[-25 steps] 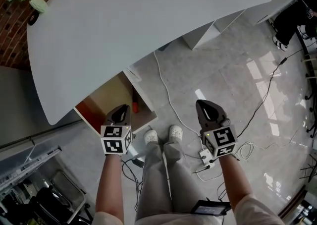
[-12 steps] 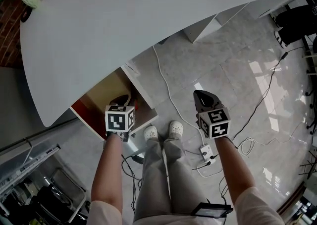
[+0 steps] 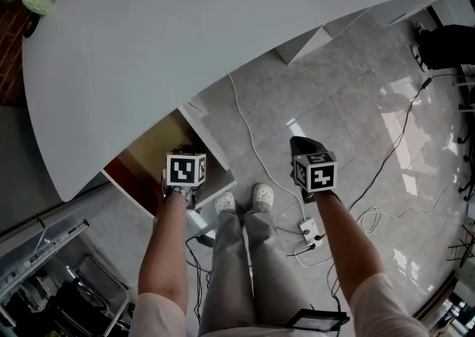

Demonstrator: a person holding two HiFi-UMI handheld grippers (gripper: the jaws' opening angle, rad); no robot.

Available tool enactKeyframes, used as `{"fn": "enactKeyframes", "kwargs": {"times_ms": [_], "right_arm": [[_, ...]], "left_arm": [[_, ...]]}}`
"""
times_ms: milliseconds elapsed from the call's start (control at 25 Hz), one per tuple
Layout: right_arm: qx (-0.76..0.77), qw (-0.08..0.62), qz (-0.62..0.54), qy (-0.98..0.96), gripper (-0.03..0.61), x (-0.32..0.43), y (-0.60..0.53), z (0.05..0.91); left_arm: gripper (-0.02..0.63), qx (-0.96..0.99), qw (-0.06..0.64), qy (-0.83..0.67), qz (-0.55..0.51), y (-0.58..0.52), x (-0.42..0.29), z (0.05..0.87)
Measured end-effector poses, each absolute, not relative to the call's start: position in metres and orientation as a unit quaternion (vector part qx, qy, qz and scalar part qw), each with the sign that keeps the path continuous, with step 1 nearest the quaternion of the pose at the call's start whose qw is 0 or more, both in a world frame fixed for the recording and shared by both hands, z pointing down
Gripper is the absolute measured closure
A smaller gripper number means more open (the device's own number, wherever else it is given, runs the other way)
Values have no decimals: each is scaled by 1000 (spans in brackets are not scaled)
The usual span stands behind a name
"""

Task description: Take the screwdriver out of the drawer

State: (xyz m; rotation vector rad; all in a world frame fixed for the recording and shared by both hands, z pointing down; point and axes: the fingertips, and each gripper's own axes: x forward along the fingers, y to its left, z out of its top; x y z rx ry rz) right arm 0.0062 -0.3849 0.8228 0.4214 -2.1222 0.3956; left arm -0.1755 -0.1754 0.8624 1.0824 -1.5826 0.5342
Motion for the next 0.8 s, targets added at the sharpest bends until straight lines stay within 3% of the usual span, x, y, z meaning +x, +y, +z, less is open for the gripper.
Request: {"fn": "enactKeyframes", "kwargs": {"times_ms": [800], "right_arm": [[137,475,123,-861,558,0,-378,824]], "left_arm": [[554,435,555,-692,155,-171,-182,867]]}}
